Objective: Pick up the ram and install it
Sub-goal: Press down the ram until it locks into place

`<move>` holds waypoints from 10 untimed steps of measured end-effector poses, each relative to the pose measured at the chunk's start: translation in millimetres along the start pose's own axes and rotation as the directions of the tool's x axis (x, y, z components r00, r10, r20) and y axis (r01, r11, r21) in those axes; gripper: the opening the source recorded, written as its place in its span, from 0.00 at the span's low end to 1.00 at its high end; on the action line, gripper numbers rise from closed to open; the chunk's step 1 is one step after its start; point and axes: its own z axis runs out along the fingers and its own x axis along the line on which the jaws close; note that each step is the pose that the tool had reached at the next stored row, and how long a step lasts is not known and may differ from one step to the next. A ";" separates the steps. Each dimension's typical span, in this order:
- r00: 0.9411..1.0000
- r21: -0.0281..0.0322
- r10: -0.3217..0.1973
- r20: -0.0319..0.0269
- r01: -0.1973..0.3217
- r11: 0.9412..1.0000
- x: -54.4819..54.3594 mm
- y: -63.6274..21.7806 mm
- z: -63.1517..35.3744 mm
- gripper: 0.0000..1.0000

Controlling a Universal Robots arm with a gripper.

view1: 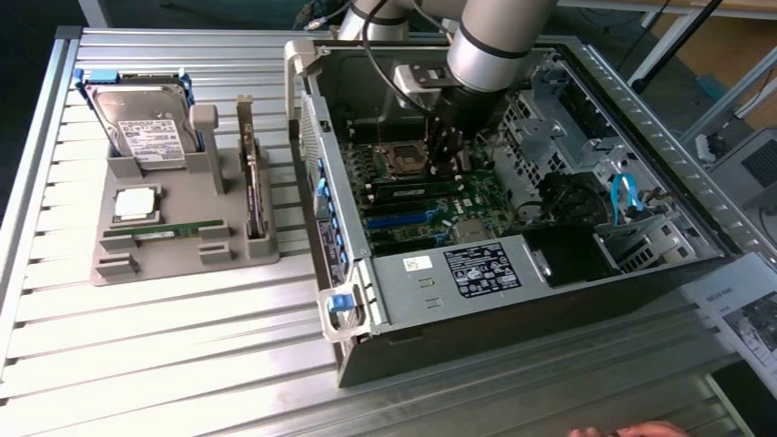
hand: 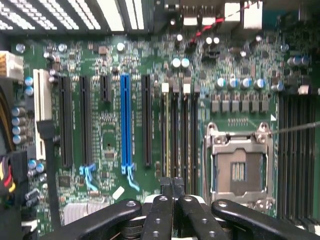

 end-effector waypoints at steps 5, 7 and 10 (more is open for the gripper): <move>1.000 0.000 0.000 0.000 0.000 1.000 0.1 8.7 0.1 0.10; 1.000 0.000 0.000 0.000 0.000 1.000 0.2 12.1 0.2 0.10; 1.000 0.000 0.000 0.000 0.000 1.000 0.2 17.7 0.3 0.10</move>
